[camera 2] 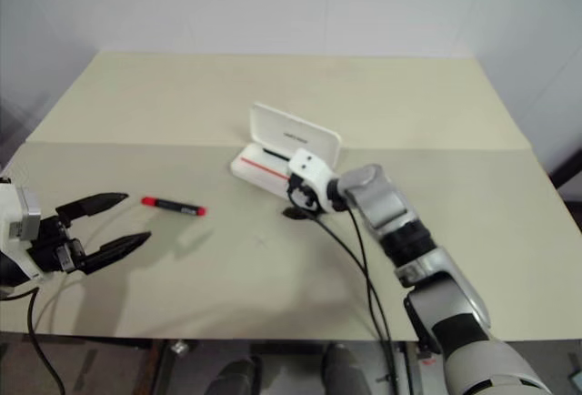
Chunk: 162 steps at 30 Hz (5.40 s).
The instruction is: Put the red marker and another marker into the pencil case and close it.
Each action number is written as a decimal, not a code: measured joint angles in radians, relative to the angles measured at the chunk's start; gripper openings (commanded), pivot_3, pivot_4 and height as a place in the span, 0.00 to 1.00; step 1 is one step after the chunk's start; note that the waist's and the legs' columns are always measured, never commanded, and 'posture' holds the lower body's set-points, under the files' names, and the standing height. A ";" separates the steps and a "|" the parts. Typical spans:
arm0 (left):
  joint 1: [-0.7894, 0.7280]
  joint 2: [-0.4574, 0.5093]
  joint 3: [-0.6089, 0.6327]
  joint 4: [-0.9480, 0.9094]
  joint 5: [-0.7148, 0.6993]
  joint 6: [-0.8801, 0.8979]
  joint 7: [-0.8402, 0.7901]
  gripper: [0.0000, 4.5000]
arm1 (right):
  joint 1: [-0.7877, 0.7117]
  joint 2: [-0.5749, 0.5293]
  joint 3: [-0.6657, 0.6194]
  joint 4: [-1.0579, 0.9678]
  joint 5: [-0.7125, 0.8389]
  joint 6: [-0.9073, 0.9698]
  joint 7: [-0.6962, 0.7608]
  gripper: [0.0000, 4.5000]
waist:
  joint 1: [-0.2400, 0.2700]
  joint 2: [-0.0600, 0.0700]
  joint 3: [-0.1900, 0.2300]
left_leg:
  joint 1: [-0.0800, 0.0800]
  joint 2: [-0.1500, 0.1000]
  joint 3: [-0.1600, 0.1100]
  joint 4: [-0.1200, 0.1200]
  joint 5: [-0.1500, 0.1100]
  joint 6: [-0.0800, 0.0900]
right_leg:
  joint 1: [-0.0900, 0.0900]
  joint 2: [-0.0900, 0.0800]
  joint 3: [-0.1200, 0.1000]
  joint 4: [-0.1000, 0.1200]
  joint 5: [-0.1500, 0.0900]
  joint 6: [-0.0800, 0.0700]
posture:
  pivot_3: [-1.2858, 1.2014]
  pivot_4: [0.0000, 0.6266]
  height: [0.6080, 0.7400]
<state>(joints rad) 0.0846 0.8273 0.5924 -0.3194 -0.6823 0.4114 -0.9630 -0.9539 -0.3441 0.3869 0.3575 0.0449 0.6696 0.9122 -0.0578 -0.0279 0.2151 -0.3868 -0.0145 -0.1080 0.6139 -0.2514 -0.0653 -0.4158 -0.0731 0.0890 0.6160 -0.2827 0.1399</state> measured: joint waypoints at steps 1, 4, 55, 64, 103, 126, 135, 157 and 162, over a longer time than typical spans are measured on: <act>0.003 0.000 0.002 -0.005 0.000 0.002 0.001 0.99 | -0.003 0.002 0.001 0.001 -0.005 -0.003 0.003 1.00 | -0.001 0.000 0.000 | 0.000 0.000 0.000 0.000 0.000 0.000 | 0.000 0.000 0.000 0.000 0.000 0.000 | 0.52 0.24 1.00; 0.006 0.000 0.013 -0.026 -0.001 0.003 0.003 0.99 | -0.011 0.005 0.003 0.009 -0.012 -0.003 0.012 1.00 | -0.003 0.000 0.000 | 0.000 0.000 0.000 0.000 0.000 0.000 | 0.000 0.000 0.000 0.001 0.000 0.000 | 0.52 0.24 1.00; -0.141 -0.018 -0.128 0.090 0.001 -0.022 -0.075 1.00 | 0.350 -0.365 0.089 -0.613 -0.086 -0.191 0.222 0.13 | 0.005 -0.001 0.000 | 0.000 0.004 0.000 0.002 -0.001 -0.002 | 0.000 0.005 0.000 0.001 -0.001 -0.002 | 0.52 0.24 1.00; -0.142 -0.018 -0.133 0.090 0.007 -0.022 -0.075 1.00 | 0.387 -0.434 0.069 -0.672 -0.070 -0.171 0.256 0.13 | 0.025 -0.001 -0.001 | 0.000 0.004 0.000 0.002 -0.001 -0.002 | 0.001 0.005 0.000 0.000 -0.001 -0.002 | 0.52 0.24 1.00; -0.147 -0.185 -0.202 -0.071 0.093 -0.034 0.236 1.00 | 0.439 -0.398 -0.247 -0.556 0.237 -0.372 0.327 1.00 | 0.029 -0.001 -0.001 | 0.001 0.004 0.000 0.004 -0.001 -0.002 | 0.003 0.005 0.000 0.000 0.000 -0.001 | 0.52 0.24 1.00; -0.176 -0.121 -0.110 -0.115 0.015 0.469 0.662 1.00 | 0.393 -0.395 -0.316 -0.287 0.265 -0.589 0.402 1.00 | 0.024 -0.001 0.000 | 0.002 0.008 0.000 0.014 -0.001 -0.002 | 0.006 0.012 0.000 0.003 0.002 -0.005 | 0.52 0.24 1.00; -0.280 0.264 -0.298 0.216 0.134 0.346 0.228 1.00 | 0.351 -0.348 -0.297 -0.238 0.234 -0.611 0.398 1.00 | 0.026 -0.001 0.000 | 0.001 0.008 0.001 0.013 -0.001 -0.002 | 0.005 0.011 0.001 0.000 -0.006 -0.020 | 0.52 0.24 1.00; -1.131 0.068 -0.769 1.375 0.670 -0.268 -0.307 1.00 | 0.424 -0.398 -0.365 -0.268 0.311 -0.608 0.418 1.00 | 0.022 -0.001 0.000 | -0.001 0.009 0.003 0.008 -0.002 -0.001 | 0.001 0.012 0.000 0.003 0.001 -0.003 | 0.52 0.24 1.00; -1.173 0.027 -0.806 1.485 0.752 -0.303 -0.355 1.00 | 0.441 -0.415 -0.377 -0.270 0.308 -0.606 0.396 1.00 | 0.021 -0.001 0.000 | -0.001 0.009 0.003 0.011 -0.002 -0.001 | 0.001 0.012 0.000 0.006 0.001 -0.003 | 0.52 0.24 1.00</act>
<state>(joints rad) -1.0884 0.8545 -0.2140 1.1660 0.0699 0.1081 -1.3180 -0.5131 -0.7588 0.0098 0.0878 0.3529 0.0635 1.3085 -0.0368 -0.0290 0.2152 -0.3877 -0.0058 -0.1052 0.6254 -0.2531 -0.0666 -0.4147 -0.0607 0.0894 0.6217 -0.2819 0.1373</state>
